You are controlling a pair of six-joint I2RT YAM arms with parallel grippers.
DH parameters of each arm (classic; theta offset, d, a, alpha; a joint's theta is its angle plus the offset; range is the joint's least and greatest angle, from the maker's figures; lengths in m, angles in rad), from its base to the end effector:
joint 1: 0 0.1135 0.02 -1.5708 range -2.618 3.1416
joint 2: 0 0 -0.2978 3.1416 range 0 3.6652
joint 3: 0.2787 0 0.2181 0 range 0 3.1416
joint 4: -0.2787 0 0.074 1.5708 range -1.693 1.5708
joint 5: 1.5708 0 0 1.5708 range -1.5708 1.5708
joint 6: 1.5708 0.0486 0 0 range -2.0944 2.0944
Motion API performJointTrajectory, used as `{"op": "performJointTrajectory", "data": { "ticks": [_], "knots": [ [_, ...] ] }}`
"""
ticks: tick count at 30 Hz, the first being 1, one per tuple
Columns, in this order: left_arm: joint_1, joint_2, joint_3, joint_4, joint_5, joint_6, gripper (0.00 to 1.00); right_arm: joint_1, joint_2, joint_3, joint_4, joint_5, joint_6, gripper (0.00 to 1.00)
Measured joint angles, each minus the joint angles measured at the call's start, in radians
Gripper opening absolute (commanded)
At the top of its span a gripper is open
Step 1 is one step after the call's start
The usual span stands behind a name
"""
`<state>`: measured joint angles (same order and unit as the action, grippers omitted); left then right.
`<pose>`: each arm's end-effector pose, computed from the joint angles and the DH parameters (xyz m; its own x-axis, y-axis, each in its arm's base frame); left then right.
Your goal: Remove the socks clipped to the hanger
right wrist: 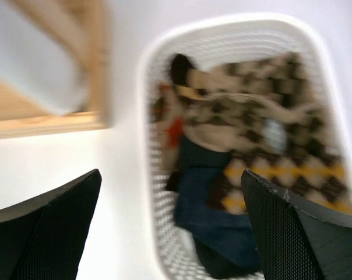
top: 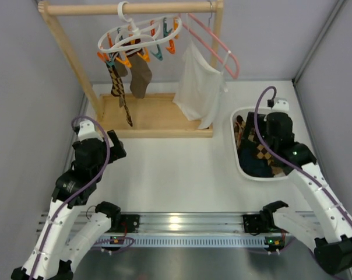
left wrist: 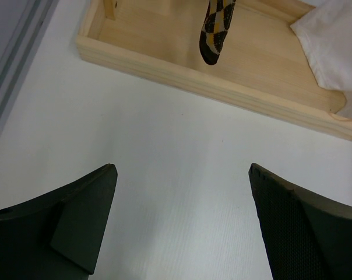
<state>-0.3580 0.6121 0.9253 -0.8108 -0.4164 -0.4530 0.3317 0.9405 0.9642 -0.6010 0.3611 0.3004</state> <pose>0.0643 -0.0031 0.3498 -0.3965 -0.2790 -0.8746 -0.2068 0.9554 -0.2110 0.1501 0.0335 0.3538 -0.5002 0.1205 -0.8575 0.1291 0.9896 0.0638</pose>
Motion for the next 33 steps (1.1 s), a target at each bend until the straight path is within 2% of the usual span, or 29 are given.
{"op": "performJointTrajectory", "data": {
  "ticks": [4,6,9,11,14,18,25,27,33],
  "knots": [
    [0.007,-0.064,-0.007,0.000,-0.047,-0.019,0.98,0.008,-0.140,-0.138,0.205,-0.266,0.069,0.99],
    [0.020,-0.103,-0.008,0.001,-0.065,-0.027,0.98,0.027,-0.157,-0.203,0.316,-0.380,0.121,1.00],
    [0.041,-0.142,-0.008,0.002,-0.088,-0.039,0.98,0.122,-0.070,-0.222,0.417,-0.425,0.162,0.99],
    [0.054,-0.160,-0.011,0.002,-0.100,-0.045,0.98,0.251,0.045,-0.197,0.457,-0.391,0.163,0.99],
    [0.070,-0.183,-0.016,0.002,-0.108,-0.051,0.98,0.462,0.252,-0.081,0.469,-0.315,0.145,0.99],
    [0.079,-0.207,-0.021,0.001,-0.119,-0.059,0.98,0.590,0.455,0.101,0.543,-0.244,0.111,1.00],
    [0.082,-0.224,-0.029,0.002,-0.117,-0.069,0.98,0.634,0.830,0.504,0.687,-0.228,0.033,0.98],
    [0.083,-0.224,-0.033,0.002,-0.111,-0.069,0.98,0.636,0.908,0.573,0.705,-0.231,0.010,0.97],
    [0.083,-0.246,-0.037,0.001,-0.097,-0.069,0.98,0.634,1.136,0.782,0.752,-0.245,-0.065,0.86]
  ]
}}
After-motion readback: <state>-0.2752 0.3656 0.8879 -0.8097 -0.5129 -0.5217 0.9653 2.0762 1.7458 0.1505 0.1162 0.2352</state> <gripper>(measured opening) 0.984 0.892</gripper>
